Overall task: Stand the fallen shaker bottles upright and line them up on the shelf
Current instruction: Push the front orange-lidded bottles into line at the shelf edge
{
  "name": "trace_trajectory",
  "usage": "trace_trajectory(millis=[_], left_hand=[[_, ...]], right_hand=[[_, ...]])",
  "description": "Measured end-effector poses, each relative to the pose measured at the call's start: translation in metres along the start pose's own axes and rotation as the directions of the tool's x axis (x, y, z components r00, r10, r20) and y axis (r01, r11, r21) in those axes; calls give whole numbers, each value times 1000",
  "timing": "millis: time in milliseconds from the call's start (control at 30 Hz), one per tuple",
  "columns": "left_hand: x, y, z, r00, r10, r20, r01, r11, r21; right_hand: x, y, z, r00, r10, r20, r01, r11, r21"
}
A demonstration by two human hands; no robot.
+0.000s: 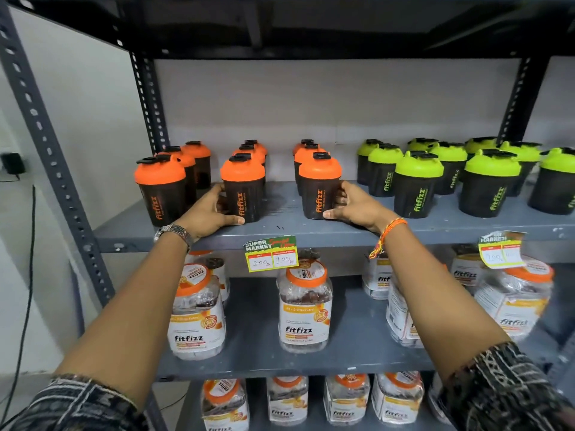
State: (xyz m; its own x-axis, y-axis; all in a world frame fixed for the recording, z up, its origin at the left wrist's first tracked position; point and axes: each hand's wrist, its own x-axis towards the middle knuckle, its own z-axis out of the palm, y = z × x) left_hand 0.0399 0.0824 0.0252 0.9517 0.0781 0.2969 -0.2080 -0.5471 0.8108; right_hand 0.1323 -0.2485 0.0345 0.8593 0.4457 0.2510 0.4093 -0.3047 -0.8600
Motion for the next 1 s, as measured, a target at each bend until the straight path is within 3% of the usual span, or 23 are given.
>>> trace_trajectory(millis=[500,1000], left_hand=[[-3,0,4,998,0,-59,5,997,79],[-6,4,4,999,-29,-33,31,997,72]], right_hand=[[-8,-3,0,1000,-31,-1,31,999,-16],[-10,-8,1,999,31,-9,-31,998,-46]])
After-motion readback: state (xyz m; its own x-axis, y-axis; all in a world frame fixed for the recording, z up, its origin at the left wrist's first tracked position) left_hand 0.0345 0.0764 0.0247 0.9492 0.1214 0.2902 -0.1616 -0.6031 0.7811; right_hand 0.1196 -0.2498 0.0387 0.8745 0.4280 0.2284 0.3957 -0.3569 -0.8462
